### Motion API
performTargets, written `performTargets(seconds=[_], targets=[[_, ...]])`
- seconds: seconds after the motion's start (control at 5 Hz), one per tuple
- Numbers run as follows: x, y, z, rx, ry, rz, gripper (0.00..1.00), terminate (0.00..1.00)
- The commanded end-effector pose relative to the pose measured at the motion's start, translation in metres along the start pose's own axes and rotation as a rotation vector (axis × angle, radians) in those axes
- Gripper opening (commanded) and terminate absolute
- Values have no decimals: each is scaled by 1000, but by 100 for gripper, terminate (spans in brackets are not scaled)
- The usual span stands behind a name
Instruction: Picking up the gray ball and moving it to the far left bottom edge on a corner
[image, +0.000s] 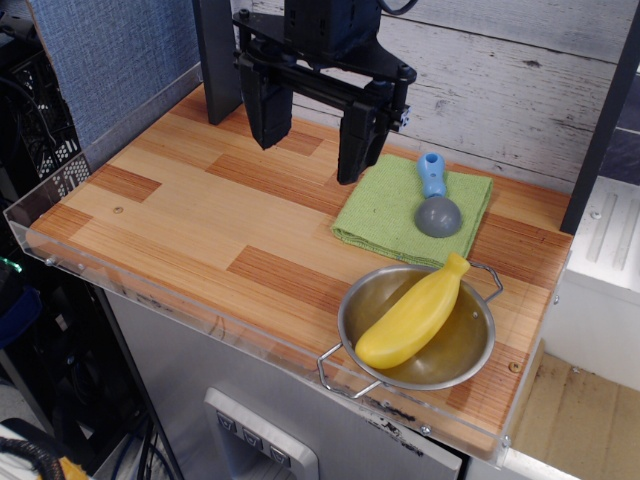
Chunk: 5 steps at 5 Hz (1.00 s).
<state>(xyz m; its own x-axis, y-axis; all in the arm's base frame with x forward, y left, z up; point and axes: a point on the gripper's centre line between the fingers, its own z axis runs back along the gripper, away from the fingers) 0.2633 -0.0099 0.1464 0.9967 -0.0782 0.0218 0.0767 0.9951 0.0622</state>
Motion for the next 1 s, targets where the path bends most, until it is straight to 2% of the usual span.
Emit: performTargets(seconds=[0.0, 0.4, 0.6, 0.8], targets=[[0, 0, 0, 0, 0, 0, 100, 0], [44, 4, -10, 10, -15, 25, 100, 0], [66, 7, -30, 9, -30, 20, 100, 0], [75, -1, -53, 52, -40, 20, 100, 0]])
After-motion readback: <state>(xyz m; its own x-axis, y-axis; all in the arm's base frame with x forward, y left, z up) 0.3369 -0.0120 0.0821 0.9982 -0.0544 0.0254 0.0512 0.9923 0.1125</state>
